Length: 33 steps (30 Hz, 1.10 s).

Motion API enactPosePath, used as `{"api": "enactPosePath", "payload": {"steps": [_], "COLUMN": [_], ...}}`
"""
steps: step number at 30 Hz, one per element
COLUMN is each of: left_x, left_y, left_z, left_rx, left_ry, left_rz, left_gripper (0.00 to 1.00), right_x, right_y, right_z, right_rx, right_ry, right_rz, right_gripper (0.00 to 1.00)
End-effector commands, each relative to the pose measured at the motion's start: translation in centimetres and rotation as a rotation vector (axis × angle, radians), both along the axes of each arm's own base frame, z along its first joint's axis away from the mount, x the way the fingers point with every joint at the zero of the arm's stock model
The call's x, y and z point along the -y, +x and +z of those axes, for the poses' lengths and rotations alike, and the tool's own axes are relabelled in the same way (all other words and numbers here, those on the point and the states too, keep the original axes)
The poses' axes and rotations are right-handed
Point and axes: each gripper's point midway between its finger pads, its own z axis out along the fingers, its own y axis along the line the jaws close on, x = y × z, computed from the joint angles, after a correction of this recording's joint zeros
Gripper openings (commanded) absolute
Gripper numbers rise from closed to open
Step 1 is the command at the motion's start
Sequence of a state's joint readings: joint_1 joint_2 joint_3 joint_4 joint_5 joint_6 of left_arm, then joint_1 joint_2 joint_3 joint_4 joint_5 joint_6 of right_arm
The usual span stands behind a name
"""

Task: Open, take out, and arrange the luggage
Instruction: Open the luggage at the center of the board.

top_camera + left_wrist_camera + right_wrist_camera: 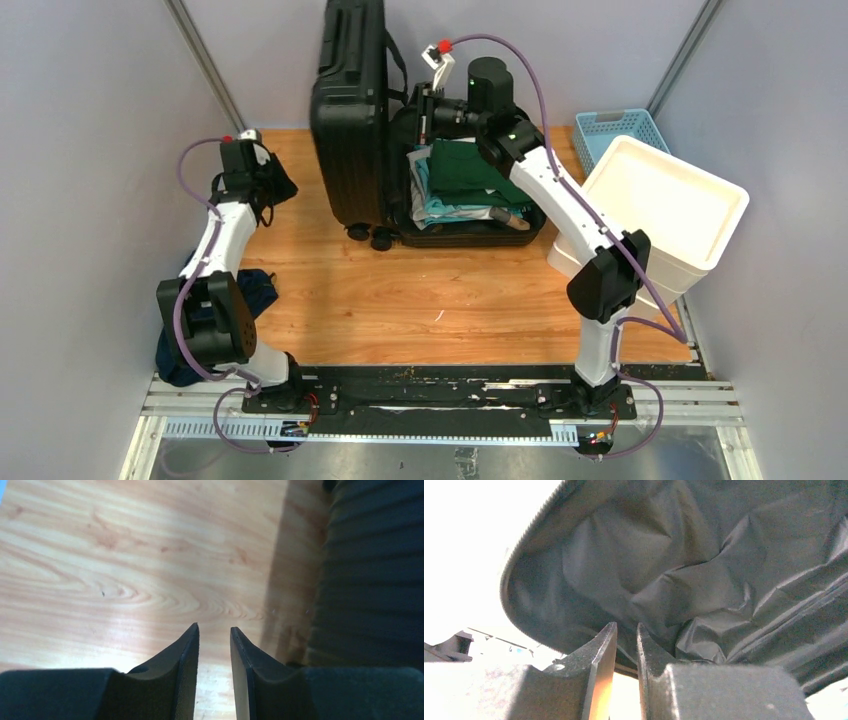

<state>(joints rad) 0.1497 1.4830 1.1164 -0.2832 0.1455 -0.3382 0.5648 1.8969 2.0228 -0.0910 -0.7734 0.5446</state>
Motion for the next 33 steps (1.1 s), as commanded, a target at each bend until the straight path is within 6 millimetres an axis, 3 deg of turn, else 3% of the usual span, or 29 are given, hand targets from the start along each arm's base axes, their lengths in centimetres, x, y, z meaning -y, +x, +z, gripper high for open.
{"api": "enactPosePath", "payload": {"steps": [1,4,7,11,15,19,24,30,33], "left_x": [0.8,2.9,3.2,2.0,-0.3,-1.9,-2.2,-1.6,-1.8], "left_y": [4.4,6.6,7.4,6.9,5.8,4.6,4.4,4.3,3.8], "left_z": [4.6,5.2,5.3,4.0,2.4,0.8,0.2,-0.6,-1.5], "left_rx": [0.14,0.167,0.202,0.201,0.173,0.167,0.17,0.145,0.115], "left_ry": [-0.048,-0.118,-0.127,-0.141,-0.146,-0.185,-0.193,-0.208,-0.214], "left_rz": [-0.082,-0.213,-0.244,-0.178,-0.055,0.0,-0.027,-0.061,-0.056], "left_gripper": [0.34,0.33,0.33,0.33,0.33,0.33,0.33,0.34,0.34], "right_x": [-2.0,-2.6,-1.4,1.1,3.1,3.9,1.2,-6.5,-9.0], "right_y": [-0.3,-0.9,-1.2,-1.8,-2.5,-3.9,-7.0,-5.5,-4.5], "right_z": [-1.8,-2.3,-2.3,-3.1,-6.1,-9.8,-11.5,-10.9,-10.1], "right_rx": [0.033,0.06,0.102,0.125,0.171,0.321,0.583,0.687,0.71], "right_ry": [-0.071,-0.099,-0.13,-0.15,-0.221,-0.307,-0.279,-0.307,-0.317], "right_rz": [0.007,0.027,0.027,0.061,0.098,0.204,0.428,0.437,0.401], "right_gripper": [0.26,0.3,0.33,0.36,0.39,0.59,0.83,0.84,0.84]}}
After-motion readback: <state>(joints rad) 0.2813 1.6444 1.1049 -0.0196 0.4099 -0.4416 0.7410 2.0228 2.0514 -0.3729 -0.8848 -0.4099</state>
